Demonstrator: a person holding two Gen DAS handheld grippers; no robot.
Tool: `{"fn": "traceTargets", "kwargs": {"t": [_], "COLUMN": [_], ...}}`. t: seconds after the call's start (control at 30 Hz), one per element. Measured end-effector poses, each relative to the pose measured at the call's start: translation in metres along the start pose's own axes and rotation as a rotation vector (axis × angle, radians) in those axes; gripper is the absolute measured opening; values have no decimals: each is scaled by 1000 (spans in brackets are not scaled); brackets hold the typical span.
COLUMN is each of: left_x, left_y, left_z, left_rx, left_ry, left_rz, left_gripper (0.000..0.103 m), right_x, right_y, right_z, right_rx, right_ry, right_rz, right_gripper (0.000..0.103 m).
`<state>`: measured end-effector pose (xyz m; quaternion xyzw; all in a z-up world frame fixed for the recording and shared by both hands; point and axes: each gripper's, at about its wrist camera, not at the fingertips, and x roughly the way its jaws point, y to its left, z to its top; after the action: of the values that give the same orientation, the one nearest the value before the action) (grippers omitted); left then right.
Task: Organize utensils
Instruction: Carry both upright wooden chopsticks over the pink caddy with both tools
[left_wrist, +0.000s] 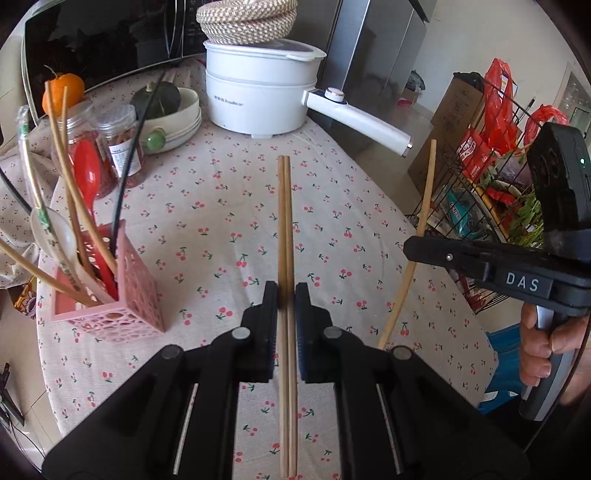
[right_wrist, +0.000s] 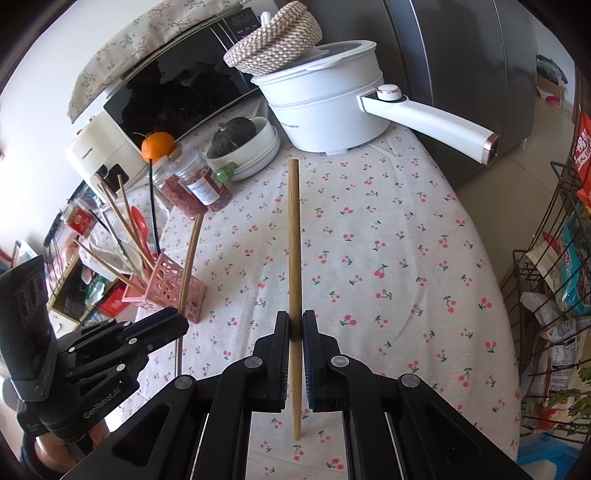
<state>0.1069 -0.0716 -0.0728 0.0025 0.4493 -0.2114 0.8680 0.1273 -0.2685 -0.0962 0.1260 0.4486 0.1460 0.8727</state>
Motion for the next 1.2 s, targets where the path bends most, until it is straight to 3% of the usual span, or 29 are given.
{"fn": "traceTargets", "kwargs": {"t": [0.4,0.63,0.83,1.2], "left_x": [-60,-105,-116,-86], "left_y": [47,75,87,101], "left_z": [1,6,3,14], "left_rx": [-69,-119,-114,-160], "left_ry": [-235,-485,-704,-802], "left_rz": [20,60,122,255], "left_gripper": [10,10,10,10], "right_x": [-11,-11,-5,-2], "right_y": [54,73,86,100], "right_z": [12,20,21,19], "right_rx": [-32,-32,-32,-50], "right_ry": [-172,-240,-257,-291], "right_rz": [99,130,143,147], "right_gripper": [7,7,7,7]}}
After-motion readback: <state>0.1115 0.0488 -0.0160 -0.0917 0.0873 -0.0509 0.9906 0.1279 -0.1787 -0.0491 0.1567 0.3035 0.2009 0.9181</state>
